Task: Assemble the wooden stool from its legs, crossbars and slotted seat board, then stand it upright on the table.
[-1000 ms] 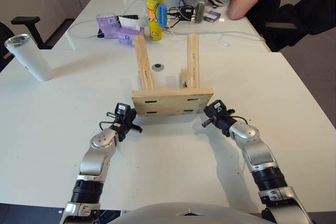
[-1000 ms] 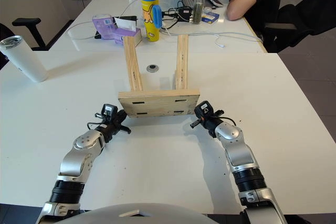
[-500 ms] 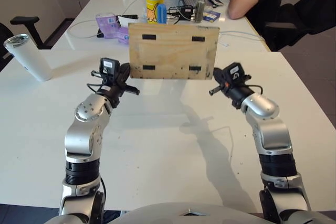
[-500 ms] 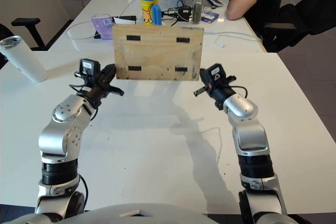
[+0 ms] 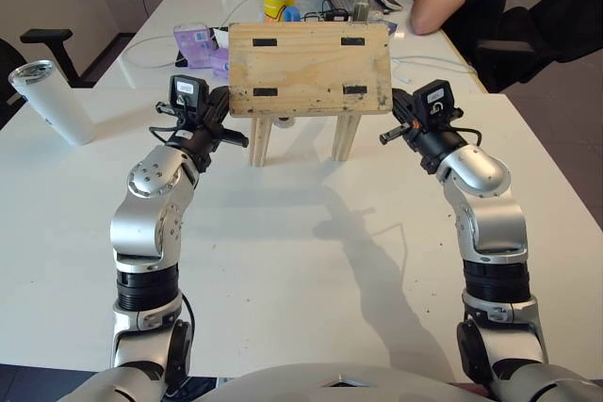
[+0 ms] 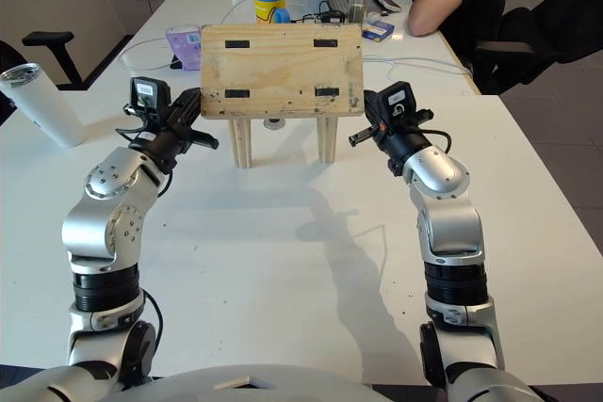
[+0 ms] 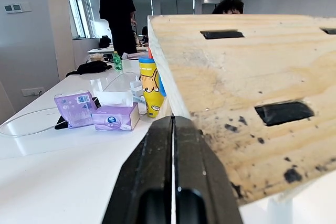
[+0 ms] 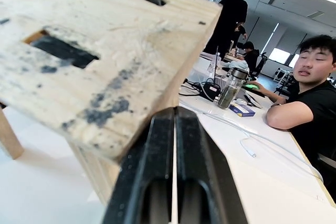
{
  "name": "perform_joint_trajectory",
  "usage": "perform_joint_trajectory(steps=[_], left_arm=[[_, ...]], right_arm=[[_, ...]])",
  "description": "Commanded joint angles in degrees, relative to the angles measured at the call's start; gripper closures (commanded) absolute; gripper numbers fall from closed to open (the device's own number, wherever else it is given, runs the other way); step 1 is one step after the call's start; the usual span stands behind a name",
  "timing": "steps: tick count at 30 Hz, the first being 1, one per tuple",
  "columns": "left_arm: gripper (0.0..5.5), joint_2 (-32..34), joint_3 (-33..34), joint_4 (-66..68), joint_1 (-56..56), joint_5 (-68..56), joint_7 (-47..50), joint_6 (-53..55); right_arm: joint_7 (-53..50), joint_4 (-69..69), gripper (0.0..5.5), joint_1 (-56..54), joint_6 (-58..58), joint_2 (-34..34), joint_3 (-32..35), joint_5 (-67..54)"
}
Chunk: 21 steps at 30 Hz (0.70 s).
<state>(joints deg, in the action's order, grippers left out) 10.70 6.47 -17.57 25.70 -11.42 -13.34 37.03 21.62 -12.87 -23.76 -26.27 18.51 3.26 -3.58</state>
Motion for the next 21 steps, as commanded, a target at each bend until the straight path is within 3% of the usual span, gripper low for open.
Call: perform_joint_trajectory(steps=[1,7,11,21], left_arm=[[5.45,-4.27,-3.37,4.50,6.82,-3.39,-2.73,-4.14],[5.45,-3.30,-3.58,10.30,6.72,-0.98,-2.61,-8.10],[5.45,-1.72,-2.52,10.73,3.20,-0.05,-2.00,-9.70],[5.45,2.19,0.12,13.41,-0.83,1.71,-0.82,-12.78]], right_arm=[[2.35,0.69,5.50,-5.35,2.61,-3.43,-3.28,-3.47],[-0.04,7.57,5.50,-7.46,4.48,-2.79,-4.21,0.67],[-5.39,12.24,5.50,-6.31,7.24,-2.14,-1.23,3.71],[-16.35,14.71,5.50,-11.04,22.51,-0.77,3.19,7.30]])
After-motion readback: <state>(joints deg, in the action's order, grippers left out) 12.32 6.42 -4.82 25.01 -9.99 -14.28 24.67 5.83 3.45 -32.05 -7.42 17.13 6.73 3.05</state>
